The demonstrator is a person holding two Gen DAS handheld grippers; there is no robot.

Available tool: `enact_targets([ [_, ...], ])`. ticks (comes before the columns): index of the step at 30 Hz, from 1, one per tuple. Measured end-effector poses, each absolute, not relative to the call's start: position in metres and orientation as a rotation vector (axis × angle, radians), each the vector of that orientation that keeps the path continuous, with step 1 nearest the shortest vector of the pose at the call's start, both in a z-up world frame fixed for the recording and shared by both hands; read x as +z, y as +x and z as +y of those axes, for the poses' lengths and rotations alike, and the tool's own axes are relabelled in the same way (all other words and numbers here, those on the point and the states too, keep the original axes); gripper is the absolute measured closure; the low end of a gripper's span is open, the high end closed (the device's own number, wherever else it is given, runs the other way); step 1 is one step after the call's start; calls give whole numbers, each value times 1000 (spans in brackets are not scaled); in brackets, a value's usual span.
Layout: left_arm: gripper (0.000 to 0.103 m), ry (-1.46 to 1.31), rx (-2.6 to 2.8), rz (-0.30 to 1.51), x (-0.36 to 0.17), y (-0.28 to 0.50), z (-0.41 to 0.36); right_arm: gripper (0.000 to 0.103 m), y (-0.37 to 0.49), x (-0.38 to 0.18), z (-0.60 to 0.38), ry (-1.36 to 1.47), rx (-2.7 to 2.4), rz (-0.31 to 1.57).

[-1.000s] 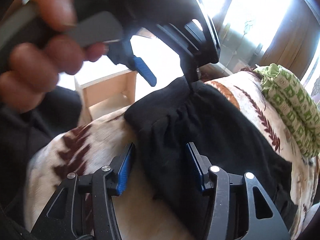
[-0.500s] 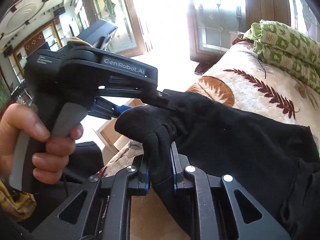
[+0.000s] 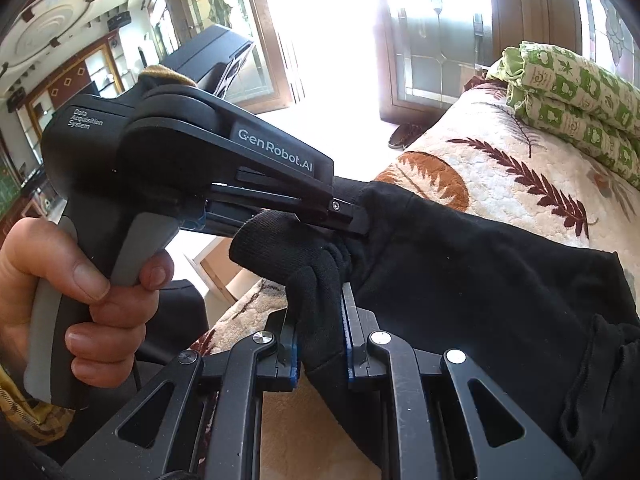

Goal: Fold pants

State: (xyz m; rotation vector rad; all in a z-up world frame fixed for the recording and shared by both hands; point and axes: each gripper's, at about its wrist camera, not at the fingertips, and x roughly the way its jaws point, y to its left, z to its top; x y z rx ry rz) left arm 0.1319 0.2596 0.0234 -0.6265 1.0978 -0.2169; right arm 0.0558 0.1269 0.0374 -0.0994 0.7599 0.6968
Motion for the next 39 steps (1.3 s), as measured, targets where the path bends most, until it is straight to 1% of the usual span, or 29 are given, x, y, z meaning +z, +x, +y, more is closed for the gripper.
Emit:
enact_targets([
  [20, 80, -568, -248, 1017, 69, 112, 230, 88, 41, 59, 92, -4, 709, 721],
  [29, 81, -483, -299, 1000, 100, 110, 193, 89, 31, 71, 63, 70, 683, 694],
  [39, 81, -389, -380, 1015, 118, 110, 131, 89, 21, 73, 12, 198, 634, 693],
])
